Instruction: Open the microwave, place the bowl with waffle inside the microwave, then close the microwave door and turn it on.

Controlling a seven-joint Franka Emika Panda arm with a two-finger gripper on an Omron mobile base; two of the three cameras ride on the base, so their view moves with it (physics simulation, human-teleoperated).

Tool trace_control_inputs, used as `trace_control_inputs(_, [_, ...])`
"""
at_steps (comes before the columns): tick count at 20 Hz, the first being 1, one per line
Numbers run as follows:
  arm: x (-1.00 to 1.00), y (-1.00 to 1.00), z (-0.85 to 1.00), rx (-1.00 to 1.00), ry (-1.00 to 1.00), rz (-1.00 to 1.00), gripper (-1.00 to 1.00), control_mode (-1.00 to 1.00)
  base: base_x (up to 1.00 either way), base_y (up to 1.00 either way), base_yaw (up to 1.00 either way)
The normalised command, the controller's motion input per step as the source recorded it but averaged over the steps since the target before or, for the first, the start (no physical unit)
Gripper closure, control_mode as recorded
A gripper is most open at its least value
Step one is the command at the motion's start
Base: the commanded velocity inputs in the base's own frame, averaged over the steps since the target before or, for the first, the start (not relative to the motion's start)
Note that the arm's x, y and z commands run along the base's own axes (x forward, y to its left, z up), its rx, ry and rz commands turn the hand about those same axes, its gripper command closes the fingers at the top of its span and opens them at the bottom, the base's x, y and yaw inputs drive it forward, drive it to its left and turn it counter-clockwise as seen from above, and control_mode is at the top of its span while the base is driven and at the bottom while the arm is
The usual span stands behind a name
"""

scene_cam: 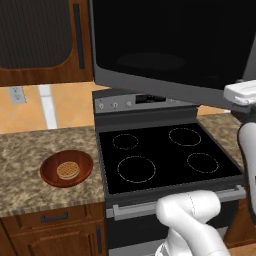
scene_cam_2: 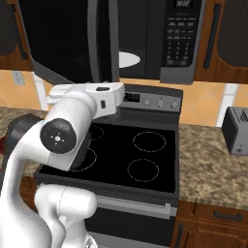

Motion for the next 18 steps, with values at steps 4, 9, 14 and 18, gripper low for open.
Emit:
trace_control_inputs(4, [-1.0,1.0,0.0,-0.16,0.34,0.0,1.0,-1.0,0.0,0.0,0.0])
trace_control_inputs(9, [-1.0,0.84,0.0,-0.14,0.36,0.0,1.0,-1.0,0.0,0.0,0.0])
trace_control_inputs(14, [-1.0,0.03,0.0,-0.04,0.11,-0.12,-1.0,-1.0,0.0,0.0,0.0])
trace_control_inputs(18, [-1.0,-0.79,0.0,0.17,0.0,-0.06,-1.0,-1.0,0.0,0.0,0.0])
